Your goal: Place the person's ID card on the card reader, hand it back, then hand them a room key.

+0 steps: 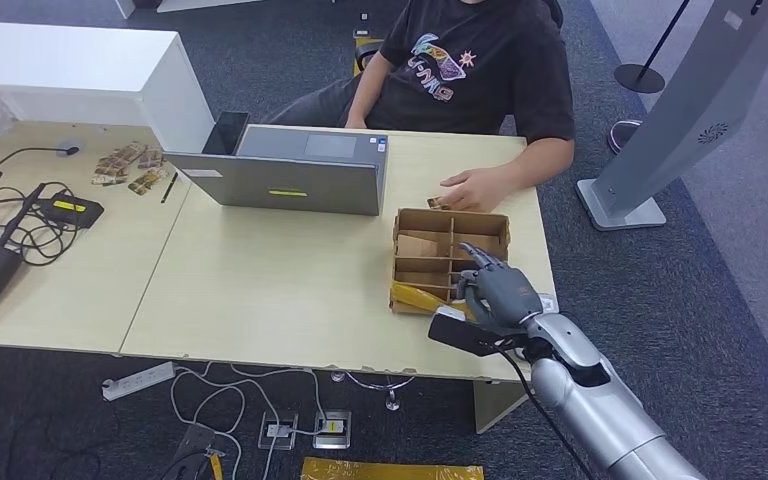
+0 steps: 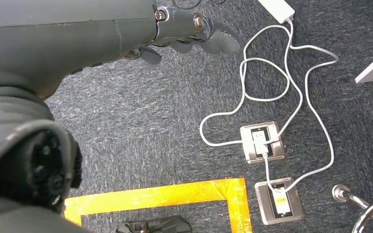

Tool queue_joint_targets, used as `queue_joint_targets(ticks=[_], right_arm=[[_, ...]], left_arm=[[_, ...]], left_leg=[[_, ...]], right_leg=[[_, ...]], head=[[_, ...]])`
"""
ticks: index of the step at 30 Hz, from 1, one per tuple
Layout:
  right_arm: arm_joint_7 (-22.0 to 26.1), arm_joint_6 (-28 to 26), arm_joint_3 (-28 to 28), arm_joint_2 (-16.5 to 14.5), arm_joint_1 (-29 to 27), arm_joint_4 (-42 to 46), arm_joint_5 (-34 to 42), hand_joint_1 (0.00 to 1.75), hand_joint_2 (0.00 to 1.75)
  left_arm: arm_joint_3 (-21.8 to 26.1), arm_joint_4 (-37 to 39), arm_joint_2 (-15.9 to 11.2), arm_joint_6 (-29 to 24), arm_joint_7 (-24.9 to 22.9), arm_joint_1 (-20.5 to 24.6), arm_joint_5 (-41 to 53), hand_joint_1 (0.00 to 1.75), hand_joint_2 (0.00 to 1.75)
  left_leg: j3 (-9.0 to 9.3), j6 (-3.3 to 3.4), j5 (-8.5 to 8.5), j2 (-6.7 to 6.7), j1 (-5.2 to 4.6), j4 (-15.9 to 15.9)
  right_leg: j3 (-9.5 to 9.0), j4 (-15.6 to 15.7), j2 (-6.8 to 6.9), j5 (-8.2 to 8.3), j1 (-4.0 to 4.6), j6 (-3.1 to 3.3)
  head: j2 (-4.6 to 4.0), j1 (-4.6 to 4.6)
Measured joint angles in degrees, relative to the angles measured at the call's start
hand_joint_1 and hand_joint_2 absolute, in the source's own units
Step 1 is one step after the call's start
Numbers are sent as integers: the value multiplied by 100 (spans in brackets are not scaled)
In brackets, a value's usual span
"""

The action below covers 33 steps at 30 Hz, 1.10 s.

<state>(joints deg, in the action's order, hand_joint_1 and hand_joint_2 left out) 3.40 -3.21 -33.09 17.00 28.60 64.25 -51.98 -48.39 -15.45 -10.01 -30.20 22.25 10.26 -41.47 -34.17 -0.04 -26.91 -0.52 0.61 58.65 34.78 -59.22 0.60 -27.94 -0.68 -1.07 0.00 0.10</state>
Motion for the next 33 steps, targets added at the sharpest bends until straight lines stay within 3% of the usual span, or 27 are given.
queue_joint_targets(ticks=[6,7,10,11,33], right_arm=[[42,-14,0,-4,5,-19,2,170,175],[45,-16,0,-4,11,-22,2,148,175],[51,-18,2,-4,41,-23,2,27,175],[57,-20,3,-4,52,-24,2,7,175],[270,-76,85,-7,75,-21,304,0,175]], left_arm=[[0,0,0,-8,0,0,8,0,0],[0,0,0,-10,0,0,11,0,0],[0,0,0,-12,0,-1,33,0,0],[0,0,0,-12,0,0,41,0,0],[-2,0,0,-8,0,12,98,0,0]], left_leg=[[0,0,0,0,0,0],[0,0,0,0,0,0],[0,0,0,0,0,0],[0,0,0,0,0,0],[2,0,0,2,0,0]], right_leg=[[0,0,0,0,0,0],[0,0,0,0,0,0],[0,0,-1,0,0,0],[0,0,-1,0,0,0],[1,1,-1,0,0,0]], head=[[0,-1],[0,0],[0,0],[0,0],[0,0]])
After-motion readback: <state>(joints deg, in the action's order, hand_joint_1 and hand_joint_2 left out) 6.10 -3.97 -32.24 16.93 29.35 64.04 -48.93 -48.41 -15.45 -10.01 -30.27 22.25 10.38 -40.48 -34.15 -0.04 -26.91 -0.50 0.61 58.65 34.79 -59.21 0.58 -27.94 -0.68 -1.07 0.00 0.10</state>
